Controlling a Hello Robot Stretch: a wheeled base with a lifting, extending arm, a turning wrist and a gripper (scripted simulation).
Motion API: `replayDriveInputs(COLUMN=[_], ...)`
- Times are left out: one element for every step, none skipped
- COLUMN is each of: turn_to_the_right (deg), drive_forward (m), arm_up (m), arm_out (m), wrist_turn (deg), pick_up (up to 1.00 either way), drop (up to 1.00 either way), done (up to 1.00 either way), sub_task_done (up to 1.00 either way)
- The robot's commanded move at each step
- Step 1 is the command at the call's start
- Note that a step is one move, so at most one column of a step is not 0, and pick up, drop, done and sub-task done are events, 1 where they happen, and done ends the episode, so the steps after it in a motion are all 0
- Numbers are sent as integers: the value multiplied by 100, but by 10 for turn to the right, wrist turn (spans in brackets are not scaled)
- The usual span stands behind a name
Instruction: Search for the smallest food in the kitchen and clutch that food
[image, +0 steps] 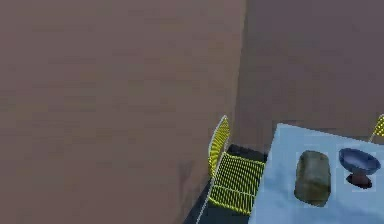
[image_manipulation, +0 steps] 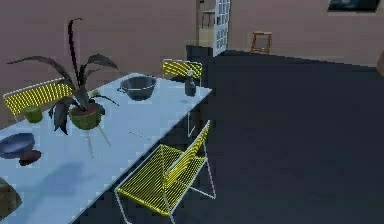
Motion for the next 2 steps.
replayDriveInputs(turn_to_the_right=[210,0], drive_forward=[0,40], arm_up=[0,0], arm_out=[0,0], wrist_turn=[0,0], pick_up=[0,0], drop=[0,0], done=[0,0], sub_task_done=[0,0])
